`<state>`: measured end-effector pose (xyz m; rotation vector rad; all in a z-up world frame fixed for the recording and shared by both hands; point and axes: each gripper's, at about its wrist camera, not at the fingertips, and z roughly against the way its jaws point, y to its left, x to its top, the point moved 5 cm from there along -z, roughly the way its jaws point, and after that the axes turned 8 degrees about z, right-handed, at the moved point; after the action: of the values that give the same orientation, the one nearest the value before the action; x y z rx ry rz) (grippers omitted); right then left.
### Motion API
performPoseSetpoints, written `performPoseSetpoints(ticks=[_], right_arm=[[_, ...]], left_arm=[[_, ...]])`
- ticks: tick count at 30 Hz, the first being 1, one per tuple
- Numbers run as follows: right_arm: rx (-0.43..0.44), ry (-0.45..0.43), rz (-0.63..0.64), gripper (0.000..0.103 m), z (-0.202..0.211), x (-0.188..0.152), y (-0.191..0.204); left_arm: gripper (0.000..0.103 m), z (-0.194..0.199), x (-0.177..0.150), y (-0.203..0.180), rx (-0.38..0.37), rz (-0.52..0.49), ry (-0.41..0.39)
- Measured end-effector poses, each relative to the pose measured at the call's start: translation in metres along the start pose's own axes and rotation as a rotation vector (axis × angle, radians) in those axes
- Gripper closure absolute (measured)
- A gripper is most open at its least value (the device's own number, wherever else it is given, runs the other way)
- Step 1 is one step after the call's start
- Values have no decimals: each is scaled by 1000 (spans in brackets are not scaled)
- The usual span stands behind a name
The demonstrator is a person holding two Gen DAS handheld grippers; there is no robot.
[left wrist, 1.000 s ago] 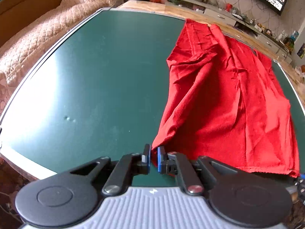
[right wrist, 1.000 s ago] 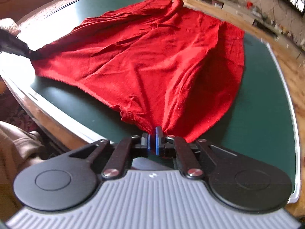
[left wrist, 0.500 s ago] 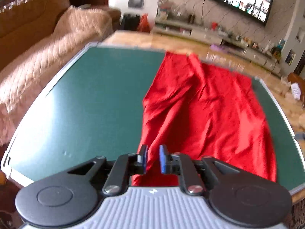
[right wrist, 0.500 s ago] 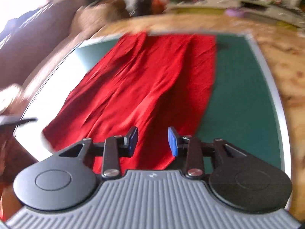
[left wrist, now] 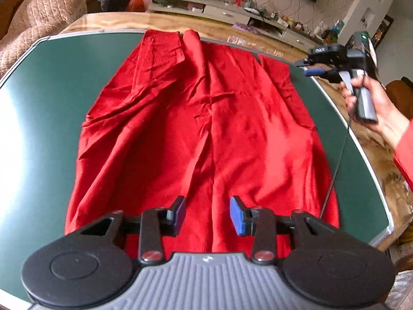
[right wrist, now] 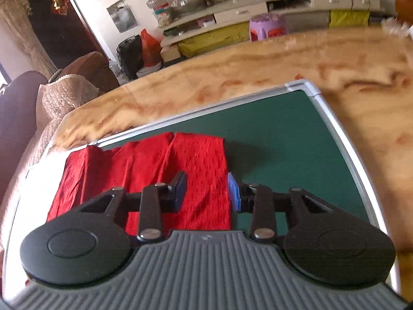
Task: Fold clothes
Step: 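Grasp a sleeve of the shirt with the right gripper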
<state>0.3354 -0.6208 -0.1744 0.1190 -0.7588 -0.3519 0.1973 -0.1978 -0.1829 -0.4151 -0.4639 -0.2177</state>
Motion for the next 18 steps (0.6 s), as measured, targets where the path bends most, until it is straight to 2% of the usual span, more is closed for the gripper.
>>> performPoseSetpoints(ticks=[5,10,15,17,18], right_arm=[[-29,32,1,63,-43,6,-8],[-32,44,6,63,-59,7,-4],[31,61,-49,63,-60,4,-3],[24,51,-52,75,-60,4,-2],[34,54,-58,89,-61,4,-2]], left_arm=[[61,-17,-2,3,4,14,17],[61,-21,-8,1,15,6,18],[61,-18,-10,0,25,-2,14],[61,-17,-10,0,29,2,11],[61,-17,-10,0,34,4,9]])
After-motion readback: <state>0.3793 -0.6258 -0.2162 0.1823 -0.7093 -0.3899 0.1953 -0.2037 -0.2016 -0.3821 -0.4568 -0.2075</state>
